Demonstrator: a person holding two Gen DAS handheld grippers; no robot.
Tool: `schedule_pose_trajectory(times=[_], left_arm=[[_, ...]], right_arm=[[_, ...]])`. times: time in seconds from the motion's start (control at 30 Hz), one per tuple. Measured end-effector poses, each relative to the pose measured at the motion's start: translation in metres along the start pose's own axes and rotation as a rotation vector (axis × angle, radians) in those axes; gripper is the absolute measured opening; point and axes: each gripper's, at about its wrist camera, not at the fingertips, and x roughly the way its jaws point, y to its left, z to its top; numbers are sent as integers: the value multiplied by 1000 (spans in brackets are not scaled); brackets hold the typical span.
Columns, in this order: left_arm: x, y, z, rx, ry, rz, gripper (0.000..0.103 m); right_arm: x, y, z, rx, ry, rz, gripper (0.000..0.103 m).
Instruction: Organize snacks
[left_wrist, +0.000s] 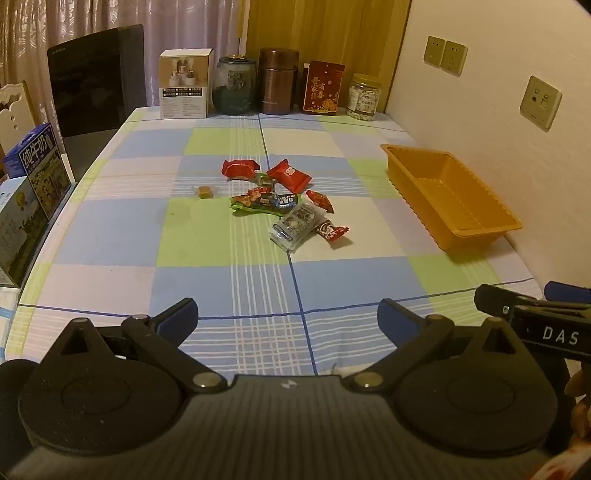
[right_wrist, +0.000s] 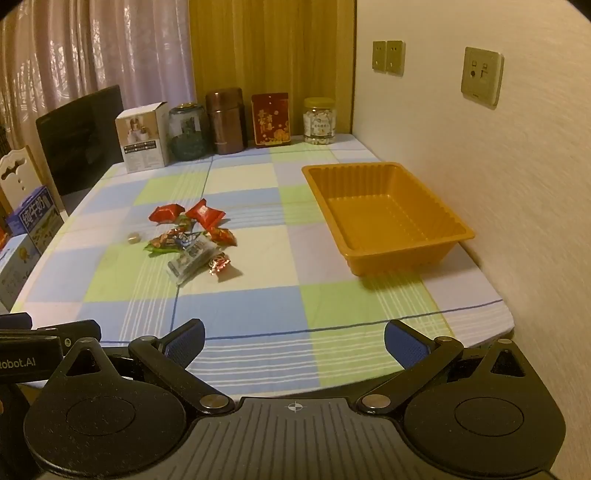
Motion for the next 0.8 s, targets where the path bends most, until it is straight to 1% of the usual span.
schedule_pose_trajectory(times=[0.8], left_arm=[[-1, -2, -1, -5, -2, -11, 103]], right_arm=[[1, -2, 0, 5, 4, 0, 103]])
